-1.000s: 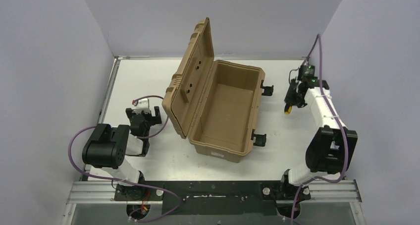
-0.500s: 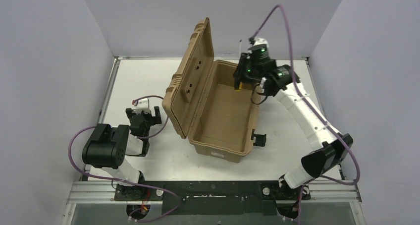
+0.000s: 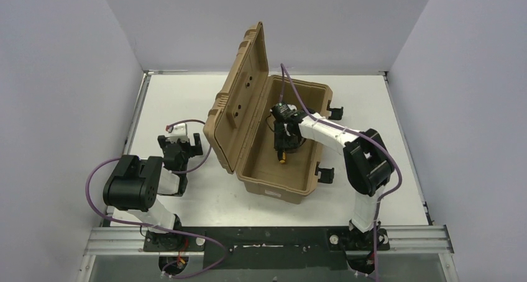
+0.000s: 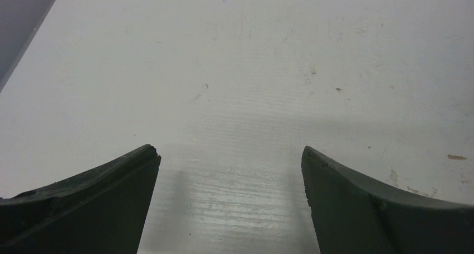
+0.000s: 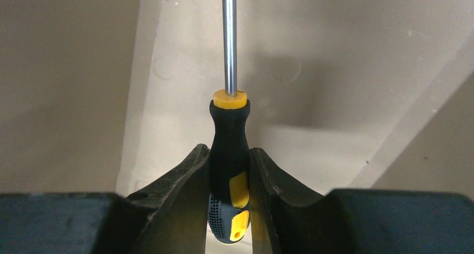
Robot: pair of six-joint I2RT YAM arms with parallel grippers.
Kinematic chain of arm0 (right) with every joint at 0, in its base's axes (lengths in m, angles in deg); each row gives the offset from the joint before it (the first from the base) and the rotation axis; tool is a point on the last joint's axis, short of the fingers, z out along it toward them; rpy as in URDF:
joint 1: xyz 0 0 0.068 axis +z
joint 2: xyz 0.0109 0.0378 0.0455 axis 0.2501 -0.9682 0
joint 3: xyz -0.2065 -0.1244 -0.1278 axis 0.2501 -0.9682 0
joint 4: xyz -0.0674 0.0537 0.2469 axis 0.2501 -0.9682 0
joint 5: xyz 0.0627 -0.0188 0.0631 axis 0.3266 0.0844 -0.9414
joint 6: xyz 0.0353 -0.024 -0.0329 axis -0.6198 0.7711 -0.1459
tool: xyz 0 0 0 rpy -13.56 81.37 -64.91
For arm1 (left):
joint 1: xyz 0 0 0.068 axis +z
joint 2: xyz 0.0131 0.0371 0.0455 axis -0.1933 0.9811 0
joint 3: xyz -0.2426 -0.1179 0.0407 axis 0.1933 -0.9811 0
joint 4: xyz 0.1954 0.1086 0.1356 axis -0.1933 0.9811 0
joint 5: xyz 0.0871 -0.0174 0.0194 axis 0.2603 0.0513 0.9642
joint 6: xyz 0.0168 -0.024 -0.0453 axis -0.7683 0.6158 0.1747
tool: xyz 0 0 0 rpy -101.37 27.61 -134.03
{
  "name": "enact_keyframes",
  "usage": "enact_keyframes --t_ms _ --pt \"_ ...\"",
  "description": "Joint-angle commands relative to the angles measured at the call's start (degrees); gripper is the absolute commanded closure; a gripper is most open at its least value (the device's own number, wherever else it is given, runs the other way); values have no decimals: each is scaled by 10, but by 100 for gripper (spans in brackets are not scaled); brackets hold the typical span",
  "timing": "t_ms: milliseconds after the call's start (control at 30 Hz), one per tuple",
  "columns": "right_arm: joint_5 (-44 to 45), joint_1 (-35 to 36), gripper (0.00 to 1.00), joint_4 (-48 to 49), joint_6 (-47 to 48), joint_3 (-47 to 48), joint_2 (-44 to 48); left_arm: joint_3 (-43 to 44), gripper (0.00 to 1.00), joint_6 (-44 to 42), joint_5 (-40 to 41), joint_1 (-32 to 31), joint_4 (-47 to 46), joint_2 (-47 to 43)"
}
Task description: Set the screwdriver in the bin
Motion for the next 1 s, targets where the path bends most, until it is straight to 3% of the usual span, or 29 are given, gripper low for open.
enact_keyframes --t_ms 0,233,333,533,900,967 --pt "-1 -9 100 72 -13 -3 -18 13 3 4 -6 3 -27 -6" --pt "4 -26 98 97 -19 -30 -52 13 3 5 -6 4 -26 -6" --pt "4 -28 84 99 -22 -34 -50 13 3 4 -7 4 -29 -5" --pt "17 -31 38 83 -22 -12 -33 13 3 3 -9 5 -31 -5" --pt "94 -35 1 48 61 106 77 13 3 3 -9 4 -30 -5" --pt "122 -36 0 64 101 111 118 13 3 3 -9 4 -29 -5"
